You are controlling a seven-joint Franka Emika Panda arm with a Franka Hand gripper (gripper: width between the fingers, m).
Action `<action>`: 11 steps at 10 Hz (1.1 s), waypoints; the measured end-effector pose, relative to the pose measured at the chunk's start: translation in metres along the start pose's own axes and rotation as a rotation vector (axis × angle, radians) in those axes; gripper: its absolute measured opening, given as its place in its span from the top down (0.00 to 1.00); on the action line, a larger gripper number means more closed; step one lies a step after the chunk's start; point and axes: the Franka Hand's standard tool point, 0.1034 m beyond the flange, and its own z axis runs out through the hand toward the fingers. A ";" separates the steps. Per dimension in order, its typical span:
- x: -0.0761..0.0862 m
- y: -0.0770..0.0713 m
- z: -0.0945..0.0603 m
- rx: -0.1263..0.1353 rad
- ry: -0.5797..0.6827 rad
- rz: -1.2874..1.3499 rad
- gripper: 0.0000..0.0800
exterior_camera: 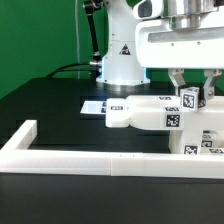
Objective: Assemble chair
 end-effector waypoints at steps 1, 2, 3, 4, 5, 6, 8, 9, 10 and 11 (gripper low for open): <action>0.000 0.000 0.000 0.028 0.004 0.100 0.64; -0.001 0.000 0.000 0.037 -0.001 0.202 0.64; -0.001 0.000 0.000 0.043 -0.004 0.302 0.64; -0.001 0.000 0.000 0.045 -0.007 0.384 0.64; -0.001 0.000 0.000 0.046 -0.012 0.467 0.64; -0.001 -0.001 0.000 0.049 -0.020 0.538 0.64; -0.001 -0.001 0.001 0.056 -0.039 0.746 0.64; -0.001 -0.001 0.001 0.057 -0.043 0.816 0.64; 0.000 -0.001 0.001 0.058 -0.052 0.918 0.64; 0.001 -0.002 0.000 0.062 -0.055 0.967 0.64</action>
Offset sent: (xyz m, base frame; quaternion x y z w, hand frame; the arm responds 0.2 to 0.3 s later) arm -0.0071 0.0041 -0.0063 -0.0054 -0.0073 0.2566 0.9665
